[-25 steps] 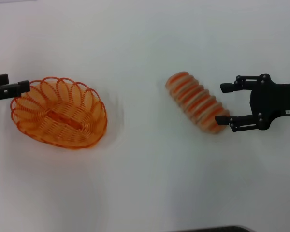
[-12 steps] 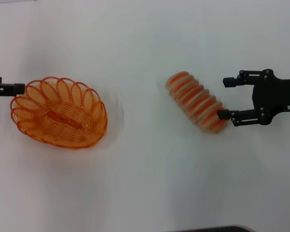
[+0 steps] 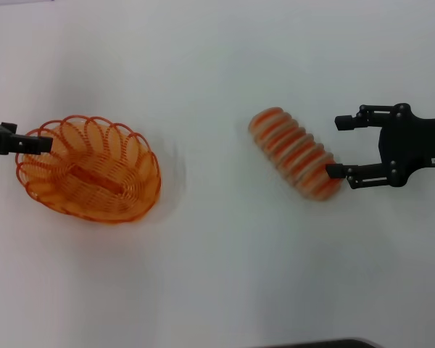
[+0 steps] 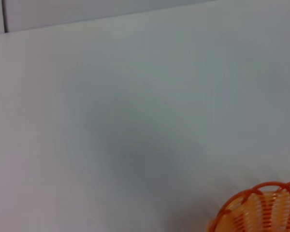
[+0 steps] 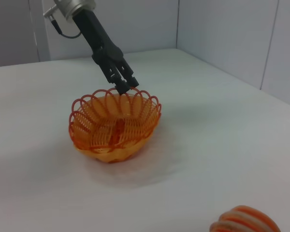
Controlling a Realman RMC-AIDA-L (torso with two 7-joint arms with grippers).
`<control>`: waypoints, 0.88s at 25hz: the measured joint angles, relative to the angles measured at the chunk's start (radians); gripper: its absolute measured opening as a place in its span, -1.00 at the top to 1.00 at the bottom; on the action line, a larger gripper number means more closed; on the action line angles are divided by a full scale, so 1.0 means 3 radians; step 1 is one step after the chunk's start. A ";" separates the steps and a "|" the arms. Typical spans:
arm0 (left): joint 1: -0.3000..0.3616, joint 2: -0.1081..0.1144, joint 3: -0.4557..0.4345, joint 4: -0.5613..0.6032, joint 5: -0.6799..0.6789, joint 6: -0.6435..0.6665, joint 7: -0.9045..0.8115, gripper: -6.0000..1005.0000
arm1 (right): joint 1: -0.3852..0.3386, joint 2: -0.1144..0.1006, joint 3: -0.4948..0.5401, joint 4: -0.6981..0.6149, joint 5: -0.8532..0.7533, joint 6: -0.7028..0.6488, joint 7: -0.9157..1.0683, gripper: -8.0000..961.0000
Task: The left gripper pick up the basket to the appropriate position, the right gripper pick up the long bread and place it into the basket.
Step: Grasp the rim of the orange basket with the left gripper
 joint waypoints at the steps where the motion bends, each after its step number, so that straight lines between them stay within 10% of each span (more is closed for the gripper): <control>1: 0.0003 -0.0007 0.0019 -0.0006 0.0017 -0.0027 -0.0009 -0.70 | 0.0001 0.0000 0.0000 0.0000 0.0000 0.0003 0.0000 -0.74; 11: -0.0009 -0.0049 0.0085 -0.0031 0.0155 -0.0125 -0.0031 -0.70 | 0.0016 0.0008 0.0000 0.0000 0.0009 0.0037 0.0002 -0.74; 22: -0.0047 -0.0080 0.0201 -0.0033 0.0317 -0.0183 -0.0044 -0.28 | 0.0043 0.0013 0.0031 0.0000 0.0013 0.0051 0.0003 -0.74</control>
